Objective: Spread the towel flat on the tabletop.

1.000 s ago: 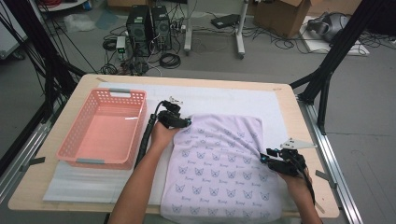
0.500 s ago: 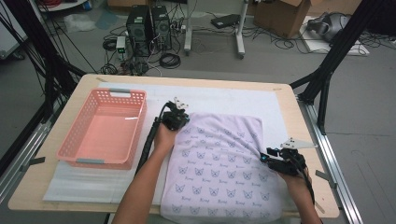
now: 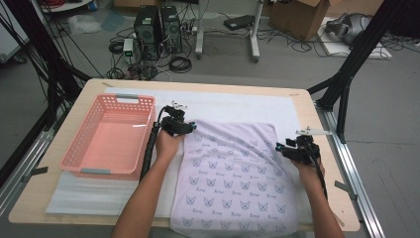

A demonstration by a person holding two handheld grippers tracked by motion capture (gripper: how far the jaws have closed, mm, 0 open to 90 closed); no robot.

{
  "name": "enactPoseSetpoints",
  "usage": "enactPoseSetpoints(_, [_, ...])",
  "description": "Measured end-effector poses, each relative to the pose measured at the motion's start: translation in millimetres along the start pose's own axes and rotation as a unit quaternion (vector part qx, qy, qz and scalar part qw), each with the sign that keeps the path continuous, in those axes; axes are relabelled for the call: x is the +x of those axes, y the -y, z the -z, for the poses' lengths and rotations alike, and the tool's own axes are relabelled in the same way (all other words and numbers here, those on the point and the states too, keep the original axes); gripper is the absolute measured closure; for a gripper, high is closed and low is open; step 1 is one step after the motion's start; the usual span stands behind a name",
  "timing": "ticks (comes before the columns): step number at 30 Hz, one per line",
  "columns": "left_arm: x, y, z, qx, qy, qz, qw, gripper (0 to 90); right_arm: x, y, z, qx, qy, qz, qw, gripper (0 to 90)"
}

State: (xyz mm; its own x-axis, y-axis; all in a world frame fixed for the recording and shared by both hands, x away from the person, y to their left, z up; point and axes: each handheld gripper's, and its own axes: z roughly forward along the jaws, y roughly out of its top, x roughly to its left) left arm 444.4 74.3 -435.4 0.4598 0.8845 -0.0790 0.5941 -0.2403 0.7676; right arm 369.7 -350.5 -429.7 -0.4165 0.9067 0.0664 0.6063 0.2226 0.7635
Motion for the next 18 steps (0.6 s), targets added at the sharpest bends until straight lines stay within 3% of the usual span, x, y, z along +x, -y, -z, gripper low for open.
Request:
enactPoseSetpoints(5, [0.3,1.6,-2.5,0.010,0.006,0.012,0.9999,50.1,-8.5,-20.5,-33.2,0.008,0.010,-0.001,0.9999,46.9])
enactPoseSetpoints(8, [-1.2,3.1,-4.9,0.016,0.006,0.007,0.9998,49.7,-11.0,-27.2,-54.3,0.037,0.000,0.004,0.9993,52.7])
enactPoseSetpoints(9, [-2.6,3.2,-5.3,0.015,-0.004,0.002,0.9999,49.9,-9.9,-29.8,-56.1,0.032,0.009,0.017,0.9993,63.6])
enactPoseSetpoints(11, [-5.9,4.0,-7.4,0.013,-0.018,-0.011,0.9997,52.4,-10.6,-34.3,-60.3,0.037,-0.001,0.032,0.9988,80.7])
enactPoseSetpoints(13, [-9.1,3.8,-9.3,0.012,-0.030,-0.015,0.9994,58.5,-12.5,-38.0,-62.1,0.044,-0.010,0.035,0.9984,85.8])
enactPoseSetpoints(14, [-10.0,3.3,-9.7,0.013,-0.034,-0.012,0.9993,59.2,-15.3,-40.1,-62.8,0.044,-0.005,0.035,0.9984,86.4])
enactPoseSetpoints(16, [-11.6,2.4,-9.7,0.011,-0.030,-0.005,0.9995,58.0,-22.5,-41.5,-61.8,0.038,0.041,0.025,0.9981,86.8])
enactPoseSetpoints(18, [-14.7,0.7,-8.7,0.004,-0.028,-0.007,0.9996,55.9,-34.2,-39.3,-58.7,0.022,0.073,-0.011,0.9971,86.8])
